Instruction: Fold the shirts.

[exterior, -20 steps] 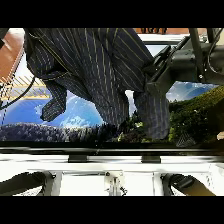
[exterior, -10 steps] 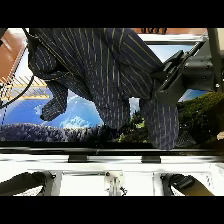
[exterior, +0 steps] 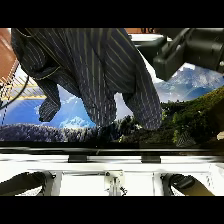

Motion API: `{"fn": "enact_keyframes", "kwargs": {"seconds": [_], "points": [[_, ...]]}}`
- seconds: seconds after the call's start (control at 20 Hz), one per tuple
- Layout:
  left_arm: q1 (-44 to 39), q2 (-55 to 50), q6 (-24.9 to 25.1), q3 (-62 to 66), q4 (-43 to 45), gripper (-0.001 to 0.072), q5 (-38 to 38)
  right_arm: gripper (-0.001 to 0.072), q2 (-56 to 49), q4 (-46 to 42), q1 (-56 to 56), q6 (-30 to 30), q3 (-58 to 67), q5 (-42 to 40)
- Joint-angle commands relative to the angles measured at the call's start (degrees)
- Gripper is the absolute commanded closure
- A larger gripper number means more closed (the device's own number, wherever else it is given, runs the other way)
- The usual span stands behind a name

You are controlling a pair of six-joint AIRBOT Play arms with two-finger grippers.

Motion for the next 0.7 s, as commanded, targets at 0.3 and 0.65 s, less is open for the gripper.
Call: {"fn": "enact_keyframes", "kwargs": {"seconds": [0.3, 0.65], "points": [[-1.6, 0.0, 0.0, 0.0, 0.2, 0.0643, -2.5, 0.0091, -8.3, 27.2, 0.0, -15.7, 0.1, -7.5], [-1.7, 0.0, 0.0, 0.0, 0.2, 0.0643, -1.9, 0.0092, -14.3, 28.0, 0.0, -18.9, 0.1, -2.8]]}}
